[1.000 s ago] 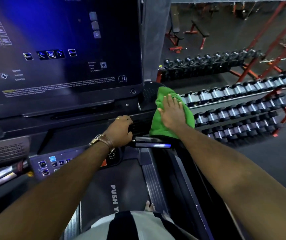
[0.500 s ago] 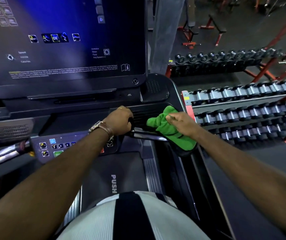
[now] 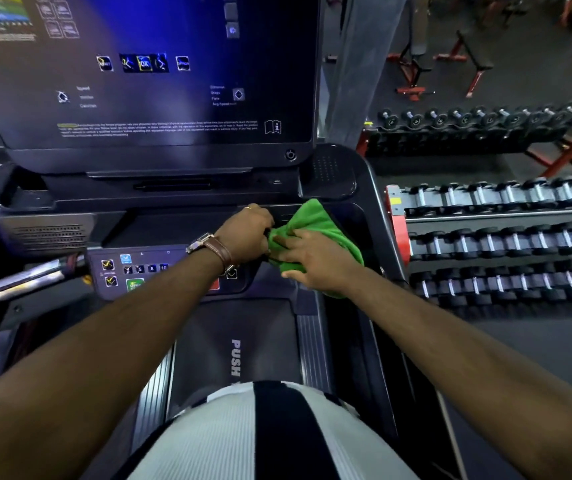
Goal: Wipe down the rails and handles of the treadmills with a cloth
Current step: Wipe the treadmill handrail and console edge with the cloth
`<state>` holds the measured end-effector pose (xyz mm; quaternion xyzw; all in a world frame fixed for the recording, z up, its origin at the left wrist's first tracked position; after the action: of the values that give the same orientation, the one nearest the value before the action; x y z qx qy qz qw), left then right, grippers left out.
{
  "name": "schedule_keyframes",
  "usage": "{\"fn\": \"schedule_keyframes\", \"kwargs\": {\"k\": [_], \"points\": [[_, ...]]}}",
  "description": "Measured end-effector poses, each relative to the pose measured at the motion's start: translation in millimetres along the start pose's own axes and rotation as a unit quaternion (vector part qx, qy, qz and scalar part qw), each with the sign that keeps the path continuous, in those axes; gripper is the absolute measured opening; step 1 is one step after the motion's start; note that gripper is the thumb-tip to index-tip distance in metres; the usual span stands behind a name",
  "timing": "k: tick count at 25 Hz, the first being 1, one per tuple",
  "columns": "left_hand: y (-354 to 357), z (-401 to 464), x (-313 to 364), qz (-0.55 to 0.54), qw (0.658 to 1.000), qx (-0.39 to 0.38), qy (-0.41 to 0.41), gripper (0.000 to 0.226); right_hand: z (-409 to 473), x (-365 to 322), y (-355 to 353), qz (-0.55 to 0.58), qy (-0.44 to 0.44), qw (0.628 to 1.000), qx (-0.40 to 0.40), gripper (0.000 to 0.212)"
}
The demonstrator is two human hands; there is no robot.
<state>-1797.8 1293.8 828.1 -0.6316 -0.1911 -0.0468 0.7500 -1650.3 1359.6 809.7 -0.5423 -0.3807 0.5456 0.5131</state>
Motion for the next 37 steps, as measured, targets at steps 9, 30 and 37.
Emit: {"fn": "schedule_keyframes", "kwargs": {"k": [9,30,37], "points": [[-3.1,-11.8,-9.4,-0.038,0.997,0.068,-0.023,0.031,3.1,-2.8,7.0,-0.079,0.102,0.991,0.026,0.071],[-28.1,-39.5,-21.0,-0.089,0.983,0.155,-0.048,0.030,-0.7,-27.5,-19.2,0.044,0.021,0.981,0.189,0.048],[-83.5,-151.0,-109.5,-0.027,0.933,0.285,-0.217,0.038,127.8,-162.8,-54.6,0.112,-0.119,0.961,0.223,0.054]]}}
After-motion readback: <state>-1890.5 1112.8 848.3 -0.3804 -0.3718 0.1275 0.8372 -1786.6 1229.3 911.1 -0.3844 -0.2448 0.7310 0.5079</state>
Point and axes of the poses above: each hand's wrist, its own z-axis towards the middle knuckle, its own y-axis out of the palm, x = y × z, the point moved 3 cm from there along z, towards the middle knuckle, and after that the axes turned 12 degrees about x, right-handed, at the moved point
